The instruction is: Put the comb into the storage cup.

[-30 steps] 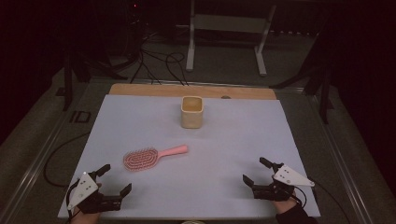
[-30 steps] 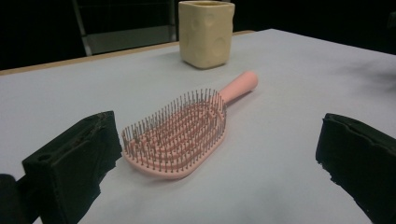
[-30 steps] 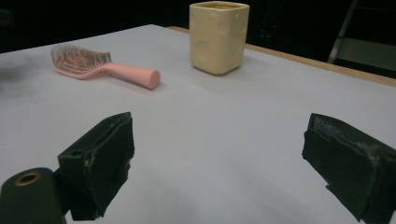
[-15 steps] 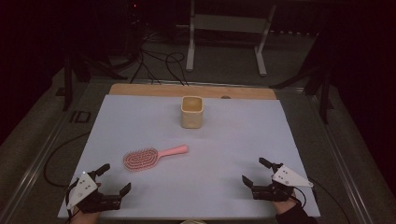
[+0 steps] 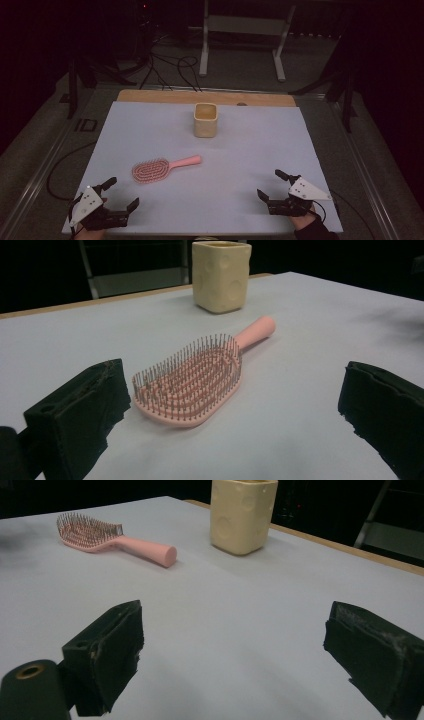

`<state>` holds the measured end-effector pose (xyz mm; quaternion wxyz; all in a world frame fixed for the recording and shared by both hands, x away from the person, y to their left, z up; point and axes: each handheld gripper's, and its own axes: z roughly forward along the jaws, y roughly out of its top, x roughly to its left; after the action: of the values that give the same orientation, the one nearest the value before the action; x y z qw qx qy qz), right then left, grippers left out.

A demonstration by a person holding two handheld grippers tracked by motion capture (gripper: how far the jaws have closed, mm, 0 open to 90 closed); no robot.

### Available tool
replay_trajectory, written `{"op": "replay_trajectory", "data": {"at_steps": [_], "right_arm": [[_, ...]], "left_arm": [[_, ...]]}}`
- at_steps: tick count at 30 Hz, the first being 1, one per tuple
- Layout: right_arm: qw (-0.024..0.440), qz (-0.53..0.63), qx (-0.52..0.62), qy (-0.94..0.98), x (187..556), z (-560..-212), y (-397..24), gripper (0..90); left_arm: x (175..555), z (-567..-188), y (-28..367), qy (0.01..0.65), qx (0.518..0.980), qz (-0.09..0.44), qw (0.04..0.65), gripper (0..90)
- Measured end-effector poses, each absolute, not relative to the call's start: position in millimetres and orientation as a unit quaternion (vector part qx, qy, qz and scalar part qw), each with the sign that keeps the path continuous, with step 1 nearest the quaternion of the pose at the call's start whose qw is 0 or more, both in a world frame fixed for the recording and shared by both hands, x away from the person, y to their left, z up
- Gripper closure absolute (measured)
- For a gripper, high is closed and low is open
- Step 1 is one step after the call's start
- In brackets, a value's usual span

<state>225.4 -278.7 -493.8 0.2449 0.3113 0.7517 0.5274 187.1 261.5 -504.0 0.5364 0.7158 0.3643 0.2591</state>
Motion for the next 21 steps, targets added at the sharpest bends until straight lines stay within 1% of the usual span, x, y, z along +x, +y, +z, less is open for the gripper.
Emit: {"op": "replay_trajectory", "data": {"at_steps": [15, 21], "right_arm": [[0.244, 0.539, 0.314, 0.742, 224.0, -492.0, -279.3, 8.6], [0.248, 0.542, 0.313, 0.739, 223.7, -490.0, -279.2, 8.6]], "left_arm": [[187.2, -496.1, 251.5, 0.35, 0.722, 0.252, 0.541, 0.3], [191.3, -487.5, 249.5, 0.355, 0.724, 0.244, 0.54, 0.3]]}}
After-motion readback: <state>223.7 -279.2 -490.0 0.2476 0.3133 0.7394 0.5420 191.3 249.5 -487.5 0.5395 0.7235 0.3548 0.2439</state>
